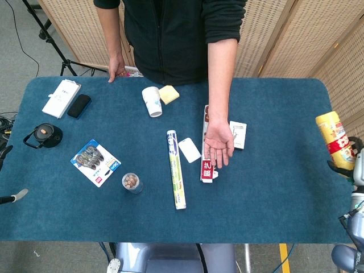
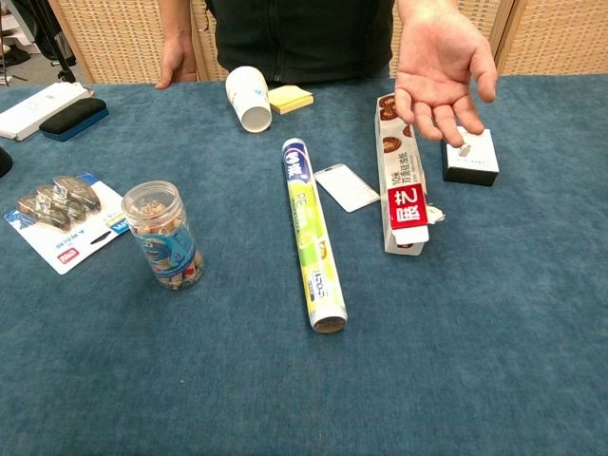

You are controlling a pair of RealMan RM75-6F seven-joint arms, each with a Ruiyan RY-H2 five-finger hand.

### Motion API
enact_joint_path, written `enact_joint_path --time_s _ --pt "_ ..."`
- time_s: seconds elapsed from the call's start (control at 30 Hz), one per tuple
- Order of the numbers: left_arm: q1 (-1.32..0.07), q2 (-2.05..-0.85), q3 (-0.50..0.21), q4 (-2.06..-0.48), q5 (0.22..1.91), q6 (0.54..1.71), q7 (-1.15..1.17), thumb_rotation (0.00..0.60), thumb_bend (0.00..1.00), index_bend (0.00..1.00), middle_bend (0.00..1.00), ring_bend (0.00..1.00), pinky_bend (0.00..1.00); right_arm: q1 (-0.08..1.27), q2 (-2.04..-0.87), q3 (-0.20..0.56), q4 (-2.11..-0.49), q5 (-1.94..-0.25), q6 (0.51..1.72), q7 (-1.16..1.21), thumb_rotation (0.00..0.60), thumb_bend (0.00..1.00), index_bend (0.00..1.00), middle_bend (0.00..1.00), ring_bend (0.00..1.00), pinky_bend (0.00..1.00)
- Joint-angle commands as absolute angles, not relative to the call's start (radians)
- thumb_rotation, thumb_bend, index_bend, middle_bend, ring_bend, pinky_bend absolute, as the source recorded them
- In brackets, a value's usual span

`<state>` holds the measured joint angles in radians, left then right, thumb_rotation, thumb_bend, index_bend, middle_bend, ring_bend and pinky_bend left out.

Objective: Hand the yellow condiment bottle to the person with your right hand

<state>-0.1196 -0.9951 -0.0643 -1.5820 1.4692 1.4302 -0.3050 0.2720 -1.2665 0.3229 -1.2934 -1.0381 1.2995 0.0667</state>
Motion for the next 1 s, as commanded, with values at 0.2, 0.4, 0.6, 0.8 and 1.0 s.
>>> enact_joint_path --time_s 0.2,0.4,0.6,0.8,1.0 --pt "-0.121 -0.996 -0.066 -1.584 1.462 1.425 -0.299 0.600 0.00 0.00 0.00 0.00 0.03 0.291 -1.290 0.355 -1.193 -1.330 1.517 0.372 0.600 0.85 0.64 0.73 0.69 0.71" --pt "-0.121 -0.988 -0.074 -1.590 1.453 1.429 -0.292 0.600 0.00 0.00 0.00 0.00 0.03 0.347 -1.263 0.307 -1.288 -1.497 1.554 0.296 0.600 0.85 0.64 0.73 0.69 0.71" --pt "-0.128 -0.982 -0.077 -1.601 1.455 1.423 -0.290 0.600 0.00 0.00 0.00 0.00 0.03 0.406 -1.229 0.265 -1.451 -1.590 1.494 0.101 0.600 0.85 0.64 0.73 0.69 0.71" --pt "-0.130 -0.980 -0.076 -1.598 1.455 1.417 -0.298 0.600 0.00 0.00 0.00 0.00 0.03 0.473 -1.237 0.246 -1.575 -1.627 1.400 -0.119 0.600 0.85 0.64 0.73 0.69 0.71" --pt "-0.129 -0.976 -0.076 -1.594 1.453 1.415 -0.309 0.600 0.00 0.00 0.00 0.00 0.03 0.536 -1.300 0.243 -1.674 -1.543 1.258 -0.431 0.600 0.85 0.64 0.73 0.69 0.71"
